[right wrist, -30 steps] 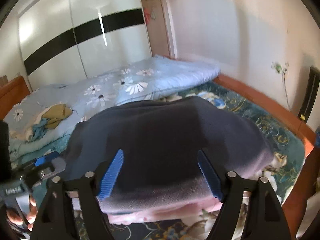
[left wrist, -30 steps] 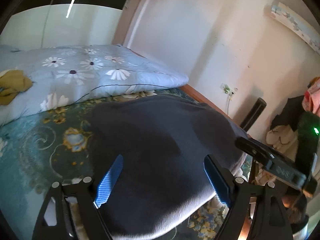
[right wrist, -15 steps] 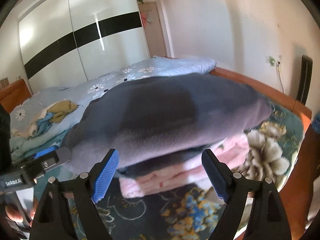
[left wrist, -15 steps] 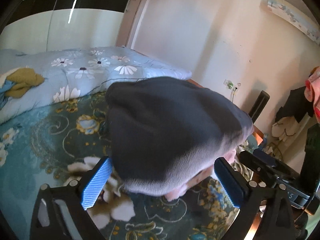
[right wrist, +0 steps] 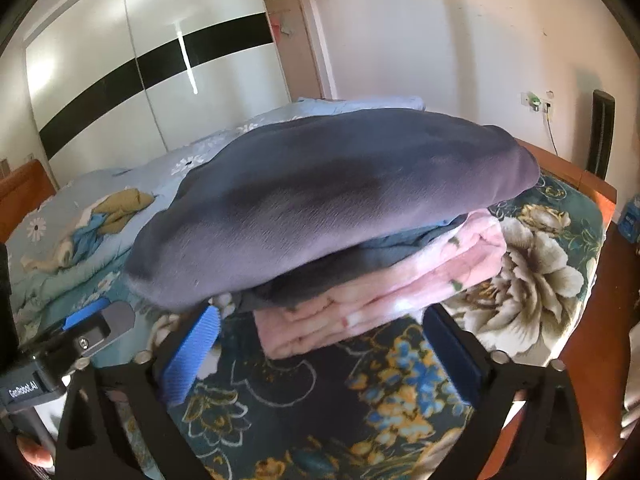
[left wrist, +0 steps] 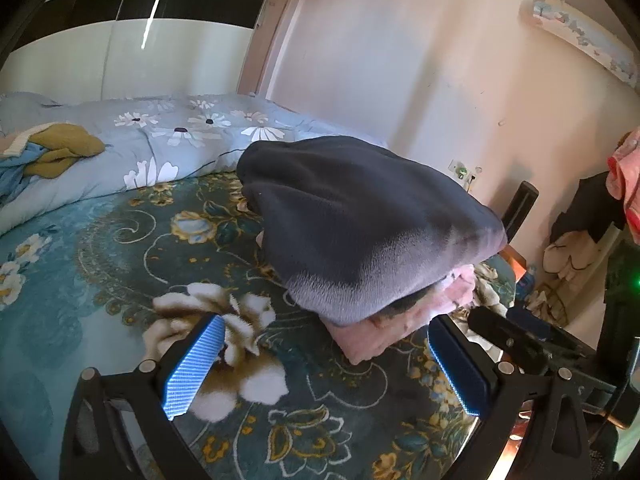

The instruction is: Fold clothes

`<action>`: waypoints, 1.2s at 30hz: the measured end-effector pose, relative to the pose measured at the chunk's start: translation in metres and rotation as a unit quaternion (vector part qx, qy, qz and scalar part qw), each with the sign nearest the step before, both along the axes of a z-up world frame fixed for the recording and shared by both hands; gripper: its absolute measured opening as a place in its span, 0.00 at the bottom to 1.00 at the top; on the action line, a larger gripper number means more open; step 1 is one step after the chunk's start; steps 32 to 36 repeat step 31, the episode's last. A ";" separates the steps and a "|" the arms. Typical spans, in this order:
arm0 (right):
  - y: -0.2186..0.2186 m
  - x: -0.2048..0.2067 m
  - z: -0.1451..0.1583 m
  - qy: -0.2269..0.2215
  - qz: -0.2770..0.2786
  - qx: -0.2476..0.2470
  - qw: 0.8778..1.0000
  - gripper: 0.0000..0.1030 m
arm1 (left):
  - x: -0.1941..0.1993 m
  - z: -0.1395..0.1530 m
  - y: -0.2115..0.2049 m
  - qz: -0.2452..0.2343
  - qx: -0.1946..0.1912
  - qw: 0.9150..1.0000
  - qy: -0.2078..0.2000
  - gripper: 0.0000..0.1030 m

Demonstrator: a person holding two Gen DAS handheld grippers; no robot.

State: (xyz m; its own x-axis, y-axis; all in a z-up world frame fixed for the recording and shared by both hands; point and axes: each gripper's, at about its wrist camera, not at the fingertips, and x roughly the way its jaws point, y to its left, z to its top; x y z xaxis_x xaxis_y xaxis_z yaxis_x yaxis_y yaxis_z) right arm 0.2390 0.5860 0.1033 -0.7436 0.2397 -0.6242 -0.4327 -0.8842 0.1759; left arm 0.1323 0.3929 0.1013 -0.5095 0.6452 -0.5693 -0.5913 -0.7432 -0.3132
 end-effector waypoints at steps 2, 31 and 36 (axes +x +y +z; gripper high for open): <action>-0.008 0.003 0.001 -0.009 -0.005 0.013 1.000 1.00 | 0.003 -0.001 -0.003 -0.001 -0.007 1.000 0.002 1.00; -0.080 0.029 0.004 -0.022 -0.089 -0.003 0.996 1.00 | 0.046 0.017 -0.053 0.013 0.011 0.993 0.120 1.00; -0.080 0.029 0.004 -0.022 -0.089 -0.003 0.996 1.00 | 0.046 0.017 -0.053 0.013 0.011 0.993 0.120 1.00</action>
